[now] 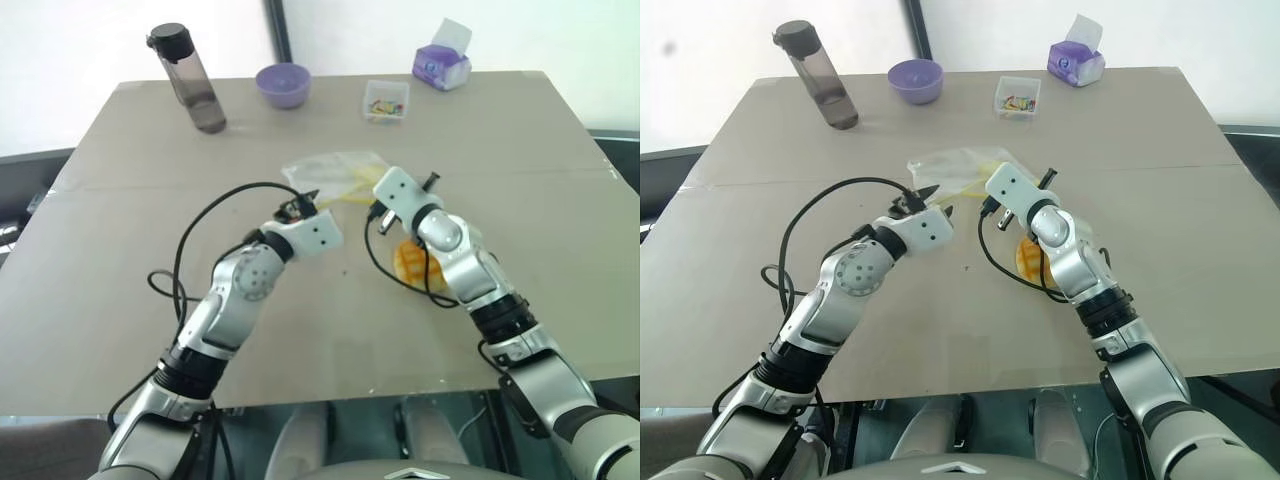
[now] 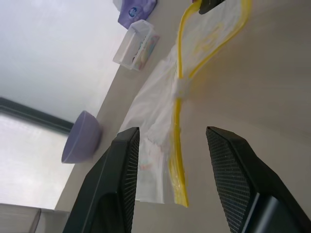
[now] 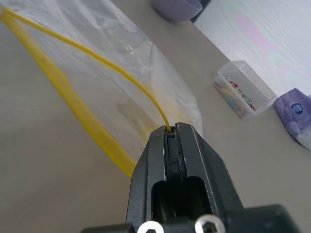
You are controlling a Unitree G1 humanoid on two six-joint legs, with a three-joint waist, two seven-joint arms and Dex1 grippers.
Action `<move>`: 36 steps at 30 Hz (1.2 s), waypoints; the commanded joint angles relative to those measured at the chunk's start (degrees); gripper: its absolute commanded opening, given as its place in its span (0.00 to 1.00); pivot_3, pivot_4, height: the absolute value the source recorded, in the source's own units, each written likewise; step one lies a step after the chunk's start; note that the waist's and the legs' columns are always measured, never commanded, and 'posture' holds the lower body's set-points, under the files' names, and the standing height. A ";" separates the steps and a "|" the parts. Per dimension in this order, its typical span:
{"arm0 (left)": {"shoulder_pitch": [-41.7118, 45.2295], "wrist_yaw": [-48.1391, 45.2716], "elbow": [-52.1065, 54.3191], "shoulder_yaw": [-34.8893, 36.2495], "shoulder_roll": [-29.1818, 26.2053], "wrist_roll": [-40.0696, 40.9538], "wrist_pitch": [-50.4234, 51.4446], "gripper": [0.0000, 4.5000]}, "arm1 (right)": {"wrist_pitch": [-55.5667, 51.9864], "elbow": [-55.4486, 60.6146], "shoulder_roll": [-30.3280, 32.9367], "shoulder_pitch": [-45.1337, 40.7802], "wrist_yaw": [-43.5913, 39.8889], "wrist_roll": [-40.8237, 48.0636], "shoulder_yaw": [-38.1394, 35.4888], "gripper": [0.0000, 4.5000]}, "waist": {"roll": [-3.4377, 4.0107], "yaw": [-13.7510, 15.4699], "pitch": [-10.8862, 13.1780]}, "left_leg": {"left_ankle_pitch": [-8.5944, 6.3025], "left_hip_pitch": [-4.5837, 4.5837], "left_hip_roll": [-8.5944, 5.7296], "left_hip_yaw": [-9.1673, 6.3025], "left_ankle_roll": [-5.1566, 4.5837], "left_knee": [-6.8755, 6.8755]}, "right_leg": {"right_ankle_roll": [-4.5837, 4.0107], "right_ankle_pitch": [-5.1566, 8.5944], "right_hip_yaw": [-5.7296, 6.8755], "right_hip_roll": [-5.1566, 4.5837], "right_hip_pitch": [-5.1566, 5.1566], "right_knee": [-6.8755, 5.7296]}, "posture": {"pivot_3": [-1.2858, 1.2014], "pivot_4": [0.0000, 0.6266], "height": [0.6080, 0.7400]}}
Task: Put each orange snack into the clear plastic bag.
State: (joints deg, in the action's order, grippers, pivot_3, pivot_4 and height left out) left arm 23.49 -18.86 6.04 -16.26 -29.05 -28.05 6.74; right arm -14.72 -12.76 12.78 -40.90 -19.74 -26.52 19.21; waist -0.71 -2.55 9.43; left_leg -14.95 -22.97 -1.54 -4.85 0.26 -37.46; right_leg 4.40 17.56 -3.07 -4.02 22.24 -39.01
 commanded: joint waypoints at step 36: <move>2.89 0.81 -4.72 1.17 3.04 -1.91 -3.41 0.00 | 5.13 7.83 2.33 3.51 -0.22 4.56 -1.88 0.99 | -0.01 0.00 -0.01 | 0.00 0.00 -0.01 -0.01 0.00 -0.08 | 0.00 0.00 0.01 0.00 0.00 -0.08 | 0.52 0.24 1.00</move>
State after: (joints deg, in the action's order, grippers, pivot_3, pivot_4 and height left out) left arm 25.60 -18.76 0.51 -16.25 -26.11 -30.15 3.72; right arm -10.82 -6.93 14.97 -37.54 -20.19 -22.20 17.93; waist -0.72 -2.54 9.42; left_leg -14.95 -22.97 -1.56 -4.85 0.26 -37.54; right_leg 4.40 17.56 -3.06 -4.02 22.24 -39.10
